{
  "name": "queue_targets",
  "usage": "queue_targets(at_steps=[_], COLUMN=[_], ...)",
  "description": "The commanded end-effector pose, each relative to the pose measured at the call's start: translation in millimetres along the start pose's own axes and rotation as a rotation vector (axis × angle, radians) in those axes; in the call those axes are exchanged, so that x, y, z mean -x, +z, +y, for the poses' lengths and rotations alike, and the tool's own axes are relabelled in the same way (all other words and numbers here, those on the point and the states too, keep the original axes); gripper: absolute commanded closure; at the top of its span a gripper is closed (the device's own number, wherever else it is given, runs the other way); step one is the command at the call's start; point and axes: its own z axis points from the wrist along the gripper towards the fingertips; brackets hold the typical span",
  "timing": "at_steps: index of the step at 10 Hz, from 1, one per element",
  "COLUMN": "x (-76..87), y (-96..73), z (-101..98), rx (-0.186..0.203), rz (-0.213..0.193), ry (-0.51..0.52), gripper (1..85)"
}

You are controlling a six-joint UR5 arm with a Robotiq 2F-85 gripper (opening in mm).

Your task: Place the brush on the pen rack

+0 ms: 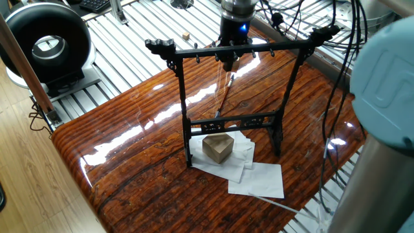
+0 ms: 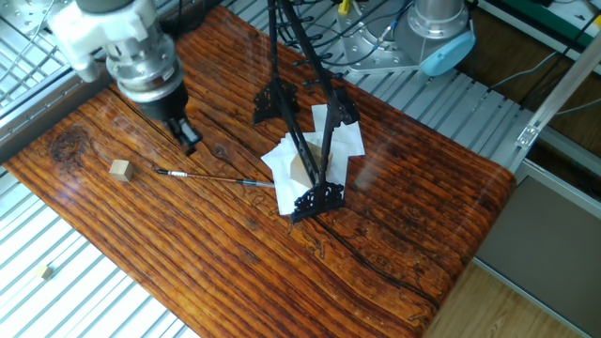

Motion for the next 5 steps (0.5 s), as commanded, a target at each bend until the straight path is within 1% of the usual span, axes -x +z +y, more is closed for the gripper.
queue_targets(at_steps=[1,2,5], x=[26.9,29.2,29.3], y=[44.6,48.5,48.9], z=[-30.3,-32.1,-34.1], rx=[0.003,0.001,0.001], rz=[-0.1,-0.109,-0.121], ry=[-0.093,-0.12,-0.163], gripper=[72.0,71.7,71.7])
